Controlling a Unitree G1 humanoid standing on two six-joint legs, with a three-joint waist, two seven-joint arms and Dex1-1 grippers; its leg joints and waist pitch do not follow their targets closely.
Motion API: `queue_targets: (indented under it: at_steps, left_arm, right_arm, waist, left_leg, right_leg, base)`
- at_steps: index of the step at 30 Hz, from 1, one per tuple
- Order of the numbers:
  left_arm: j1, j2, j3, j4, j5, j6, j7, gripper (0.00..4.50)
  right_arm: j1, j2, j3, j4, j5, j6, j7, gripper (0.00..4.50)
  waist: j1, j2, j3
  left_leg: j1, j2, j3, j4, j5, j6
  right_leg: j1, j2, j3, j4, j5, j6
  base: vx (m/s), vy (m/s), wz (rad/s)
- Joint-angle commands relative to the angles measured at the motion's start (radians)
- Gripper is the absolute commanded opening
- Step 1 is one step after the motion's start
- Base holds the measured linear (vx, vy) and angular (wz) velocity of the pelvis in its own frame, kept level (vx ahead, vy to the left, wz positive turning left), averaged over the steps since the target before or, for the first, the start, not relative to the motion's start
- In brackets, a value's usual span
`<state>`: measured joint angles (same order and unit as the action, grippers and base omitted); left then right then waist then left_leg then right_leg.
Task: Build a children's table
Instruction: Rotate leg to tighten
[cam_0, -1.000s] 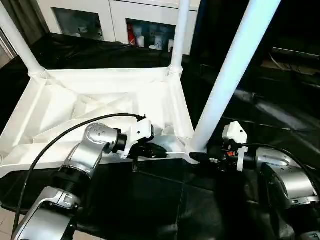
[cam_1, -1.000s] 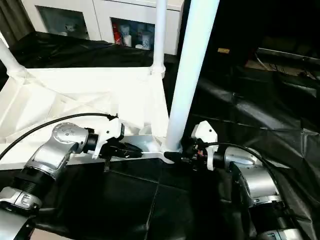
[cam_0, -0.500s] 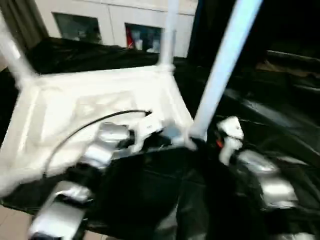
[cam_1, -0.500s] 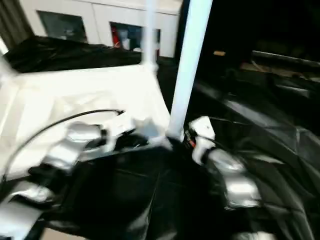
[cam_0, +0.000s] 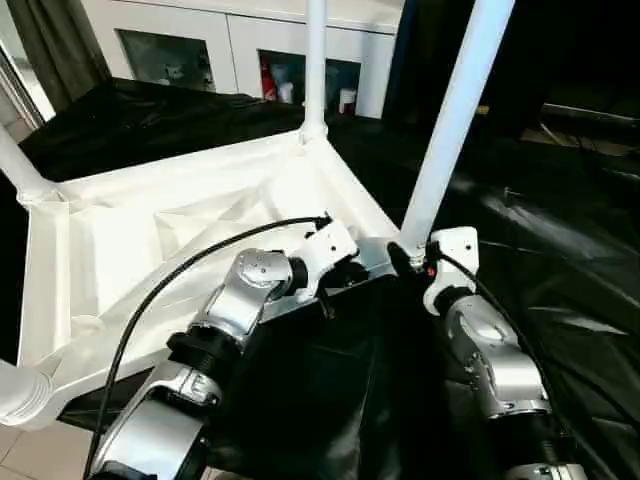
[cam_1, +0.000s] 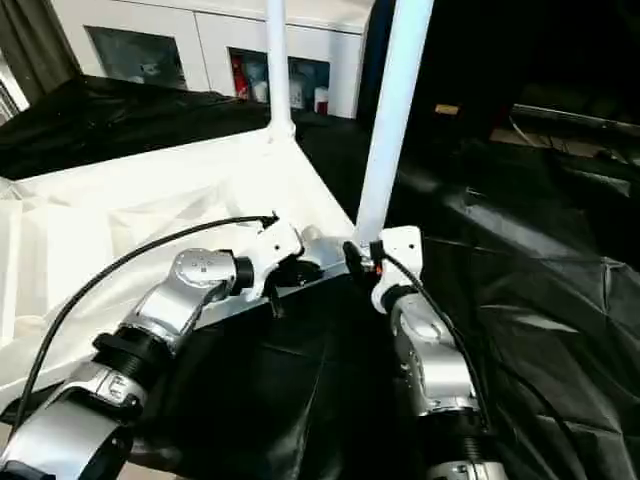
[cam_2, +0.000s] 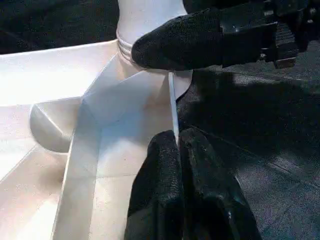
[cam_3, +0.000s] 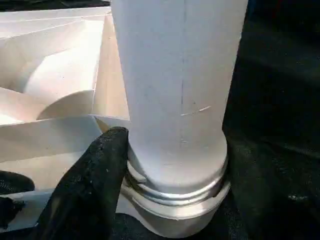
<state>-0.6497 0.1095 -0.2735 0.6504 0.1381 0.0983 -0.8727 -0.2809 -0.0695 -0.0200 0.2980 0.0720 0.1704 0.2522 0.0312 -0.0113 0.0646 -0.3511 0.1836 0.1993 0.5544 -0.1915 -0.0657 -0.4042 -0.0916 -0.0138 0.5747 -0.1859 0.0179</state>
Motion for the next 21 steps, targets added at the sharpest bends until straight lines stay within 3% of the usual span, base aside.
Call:
queue_targets:
  at_steps: [1, 5, 7, 8, 9, 12, 15, 18, 20, 21]
  left_arm:
    - [0.029, -0.023, -0.084, 0.031, -0.002, -0.024, -0.088, 0.00]
    - [0.031, 0.022, -0.079, 0.025, -0.009, -0.038, -0.144, 0.00]
    - [0.034, 0.102, -0.074, 0.015, -0.024, -0.063, -0.251, 0.00]
    - [0.034, 0.107, -0.074, 0.015, -0.026, -0.065, -0.259, 0.00]
    - [0.037, 0.146, -0.072, 0.007, -0.040, -0.085, -0.322, 0.00]
    - [0.037, 0.180, -0.071, 0.000, -0.047, -0.091, -0.362, 0.00]
    - [0.033, 0.189, -0.070, 0.001, -0.045, -0.093, -0.358, 0.00]
    - [0.022, 0.183, -0.065, 0.019, -0.028, -0.107, -0.306, 0.00]
    - [0.017, 0.179, -0.067, 0.030, -0.029, -0.105, -0.304, 0.56]
    - [0.016, 0.179, -0.069, 0.032, -0.029, -0.103, -0.306, 0.56]
  right_arm:
    - [0.000, -0.002, 0.064, 0.032, 0.000, 0.025, 0.070, 3.41]
    - [0.006, -0.057, 0.077, 0.007, 0.013, 0.027, 0.166, 3.46]
    - [0.033, -0.184, 0.111, -0.071, 0.082, 0.039, 0.418, 3.46]
    - [0.035, -0.193, 0.113, -0.076, 0.087, 0.039, 0.435, 3.46]
    - [0.049, -0.265, 0.126, -0.118, 0.118, 0.047, 0.556, 3.46]
    - [0.052, -0.332, 0.121, -0.139, 0.141, 0.042, 0.651, 3.46]
    - [0.046, -0.349, 0.107, -0.134, 0.151, 0.038, 0.674, 3.46]
    - [0.037, -0.360, 0.107, -0.120, 0.154, 0.034, 0.688, 3.46]
    - [0.035, -0.365, 0.121, -0.120, 0.154, 0.034, 0.699, 3.50]
    - [0.035, -0.365, 0.124, -0.121, 0.154, 0.034, 0.701, 3.50]
  waist:
    - [-0.001, -0.009, -0.030]
    - [0.001, -0.009, -0.033]
    - [0.005, -0.009, -0.034]
    - [0.007, -0.009, -0.035]
    - [0.008, -0.008, -0.038]
    - [0.007, -0.008, -0.043]
    - [0.006, -0.011, -0.041]
    - [0.007, -0.013, -0.038]
    - [0.008, -0.014, -0.037]
    - [0.010, -0.013, -0.037]
  left_leg:
    - [-0.002, 0.037, -0.021, -0.078, -0.341, 0.029]
    - [-0.008, 0.037, -0.018, -0.074, -0.292, 0.044]
    - [-0.005, 0.038, -0.015, -0.069, -0.271, 0.063]
    - [-0.002, 0.039, -0.014, -0.067, -0.264, 0.072]
    - [-0.004, 0.040, -0.011, -0.061, -0.215, 0.095]
    - [-0.006, 0.042, -0.008, -0.052, -0.142, 0.119]
    - [-0.007, 0.042, -0.006, -0.050, -0.131, 0.127]
    - [-0.004, 0.044, -0.007, -0.053, -0.168, 0.111]
    - [-0.001, 0.044, -0.006, -0.054, -0.180, 0.101]
    - [-0.001, 0.045, -0.007, -0.054, -0.178, 0.099]
  right_leg:
    - [0.016, -0.036, 0.026, -0.090, -0.402, -0.129]
    - [0.024, -0.034, 0.026, -0.077, -0.289, -0.160]
    - [0.030, -0.034, 0.025, -0.075, -0.248, -0.180]
    - [0.031, -0.034, 0.026, -0.072, -0.226, -0.187]
    - [0.036, -0.033, 0.026, -0.060, -0.128, -0.222]
    - [0.041, -0.033, 0.022, -0.045, -0.002, -0.274]
    - [0.041, -0.033, 0.021, -0.042, 0.017, -0.296]
    - [0.040, -0.036, 0.022, -0.049, -0.067, -0.296]
    - [0.038, -0.036, 0.022, -0.052, -0.107, -0.284]
    - [0.038, -0.037, 0.023, -0.052, -0.110, -0.283]
  base:
    - [0.000, 0.000, 0.00]
    - [0.000, 0.000, 0.00]
    - [0.000, 0.000, 0.00]
    - [0.000, 0.000, 0.00]
    - [0.000, 0.000, 0.00]
    - [0.000, 0.000, 0.00]
    - [0.000, 0.000, 0.00]
    - [0.000, 0.000, 0.00]
    - [0.000, 0.000, 0.00]
    - [0.000, 0.000, 0.00]
